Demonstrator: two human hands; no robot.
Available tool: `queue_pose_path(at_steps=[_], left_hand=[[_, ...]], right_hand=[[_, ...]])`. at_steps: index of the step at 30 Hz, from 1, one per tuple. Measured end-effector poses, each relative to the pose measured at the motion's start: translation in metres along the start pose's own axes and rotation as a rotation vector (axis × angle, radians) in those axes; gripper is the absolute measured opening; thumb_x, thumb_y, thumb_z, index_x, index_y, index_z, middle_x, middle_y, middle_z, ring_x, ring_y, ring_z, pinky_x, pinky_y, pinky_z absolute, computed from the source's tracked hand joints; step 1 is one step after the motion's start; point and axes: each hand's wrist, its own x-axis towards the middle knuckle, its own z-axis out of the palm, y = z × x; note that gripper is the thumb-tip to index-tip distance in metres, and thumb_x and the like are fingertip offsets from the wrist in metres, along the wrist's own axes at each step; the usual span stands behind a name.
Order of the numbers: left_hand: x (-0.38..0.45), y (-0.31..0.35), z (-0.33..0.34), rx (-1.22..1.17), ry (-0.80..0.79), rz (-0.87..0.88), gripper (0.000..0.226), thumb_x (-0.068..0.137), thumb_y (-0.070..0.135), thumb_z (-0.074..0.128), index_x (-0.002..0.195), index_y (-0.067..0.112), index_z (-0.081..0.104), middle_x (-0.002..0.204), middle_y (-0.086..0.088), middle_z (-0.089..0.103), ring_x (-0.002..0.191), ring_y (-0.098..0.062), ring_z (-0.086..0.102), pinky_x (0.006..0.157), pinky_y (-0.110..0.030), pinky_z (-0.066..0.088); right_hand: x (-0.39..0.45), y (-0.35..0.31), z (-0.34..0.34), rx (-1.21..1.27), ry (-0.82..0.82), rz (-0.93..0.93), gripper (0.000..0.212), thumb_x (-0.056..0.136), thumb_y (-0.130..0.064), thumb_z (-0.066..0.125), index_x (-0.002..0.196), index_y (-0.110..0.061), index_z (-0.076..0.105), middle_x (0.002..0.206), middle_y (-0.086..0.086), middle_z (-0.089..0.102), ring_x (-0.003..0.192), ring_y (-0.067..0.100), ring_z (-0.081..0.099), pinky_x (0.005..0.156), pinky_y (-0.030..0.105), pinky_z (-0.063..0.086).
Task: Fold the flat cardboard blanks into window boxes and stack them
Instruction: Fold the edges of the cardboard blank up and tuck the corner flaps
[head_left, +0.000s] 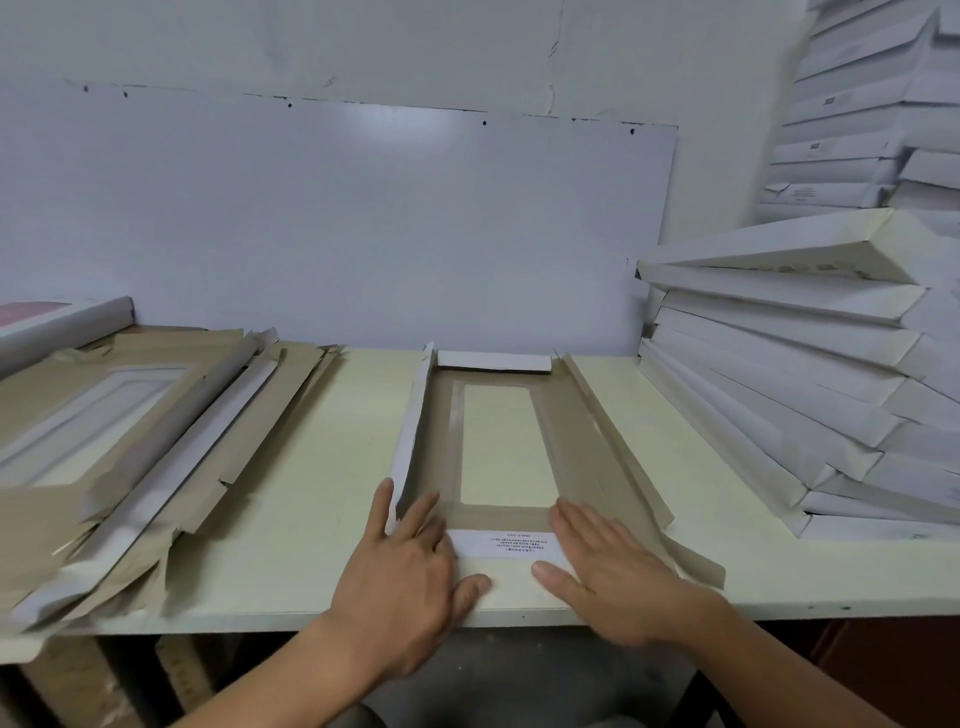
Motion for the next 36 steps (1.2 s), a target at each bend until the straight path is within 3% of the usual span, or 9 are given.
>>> queue_pose_path(at_steps=[4,6,8,11,15,19,23,30,36], left_hand=[[-0.006,-0.004,-0.006,0.090,-0.090,-0.026,0.091,0.091,0.069,-0.005,0.125,0.012,0.058,0.139,-0.007,0.050,0.151,-0.024,0.003,0.107,-0.061,-0.029],[-0.007,-0.005,-0.007,0.044,-0.090,-0.025,0.087,0.092,0.071,0.001,0.129,0.013,0.054,0.146,-0.005,0.043,0.151,-0.023,0.001,0.106,-0.063,-0.028],[-0.008,-0.011,-0.005,-0.169,-0.036,-0.017,0.080,0.092,0.073,0.009,0.141,0.019,0.041,0.162,0.002,0.016,0.151,-0.015,-0.004,0.112,-0.057,-0.023],[-0.011,-0.031,-0.003,-0.618,0.172,-0.015,0.078,0.093,0.064,0.026,0.157,0.024,0.007,0.162,0.014,-0.015,0.148,0.000,-0.011,0.122,-0.032,-0.006],[-0.014,-0.068,0.001,-0.890,0.178,-0.183,0.063,0.103,0.033,0.039,0.156,0.023,0.006,0.159,0.018,-0.003,0.147,0.005,-0.003,0.117,-0.012,0.000],[-0.015,-0.096,0.006,-0.871,-0.089,-0.065,0.056,0.100,-0.001,0.038,0.150,0.022,0.034,0.157,0.016,0.022,0.147,0.001,0.015,0.118,-0.015,0.011],[-0.015,-0.106,0.006,-0.731,-0.210,0.128,0.073,0.089,-0.013,0.037,0.150,0.028,0.035,0.159,0.022,0.015,0.146,0.008,0.009,0.120,-0.018,0.010],[-0.013,-0.113,0.010,-0.749,-0.284,0.171,0.077,0.088,-0.005,0.049,0.151,0.036,0.030,0.157,0.030,0.012,0.145,0.010,0.003,0.123,-0.028,0.009],[-0.012,-0.118,0.012,-0.859,-0.306,0.193,0.068,0.095,0.003,0.057,0.147,0.041,0.037,0.158,0.029,0.011,0.143,0.013,0.007,0.121,-0.020,0.012]], right_hand=[[-0.010,0.023,-0.004,-0.024,-0.003,0.093,0.108,0.070,-0.084,-0.012,0.157,-0.019,-0.013,0.164,-0.003,-0.018,0.150,0.011,-0.018,0.122,0.035,-0.007],[-0.009,0.023,-0.002,-0.048,0.015,0.102,0.103,0.077,-0.082,-0.007,0.158,-0.018,-0.008,0.166,-0.002,-0.013,0.151,0.013,-0.015,0.122,0.035,-0.005],[-0.006,0.019,-0.004,-0.091,0.099,0.080,0.092,0.087,-0.077,-0.001,0.154,-0.017,0.019,0.162,0.000,0.017,0.151,0.018,0.008,0.122,0.037,0.010],[-0.004,0.011,-0.021,-0.009,0.245,0.040,0.087,0.078,-0.080,-0.010,0.104,-0.030,0.055,0.105,-0.009,0.053,0.112,0.018,0.050,0.099,0.037,0.038],[0.010,0.003,-0.038,0.203,0.287,0.022,0.075,0.090,-0.072,0.008,0.072,-0.012,0.049,0.075,0.003,0.057,0.073,0.019,0.055,0.073,0.036,0.047],[0.025,-0.012,-0.049,0.365,0.119,0.010,0.057,0.098,-0.063,0.029,0.072,-0.014,0.043,0.069,0.000,0.045,0.065,0.018,0.043,0.065,0.035,0.034],[0.027,-0.032,-0.052,0.330,0.004,-0.099,0.031,0.093,-0.053,0.054,0.098,-0.026,0.068,0.093,-0.013,0.064,0.086,0.010,0.060,0.083,0.034,0.050],[-0.005,-0.062,-0.033,0.132,0.156,-0.328,0.034,0.091,-0.040,0.060,0.124,-0.033,0.060,0.118,-0.015,0.059,0.108,0.008,0.052,0.092,0.032,0.045],[-0.033,-0.062,-0.006,-0.021,0.248,-0.420,0.060,0.092,-0.062,0.045,0.146,-0.036,0.041,0.135,-0.014,0.040,0.125,0.007,0.035,0.104,0.029,0.034]])
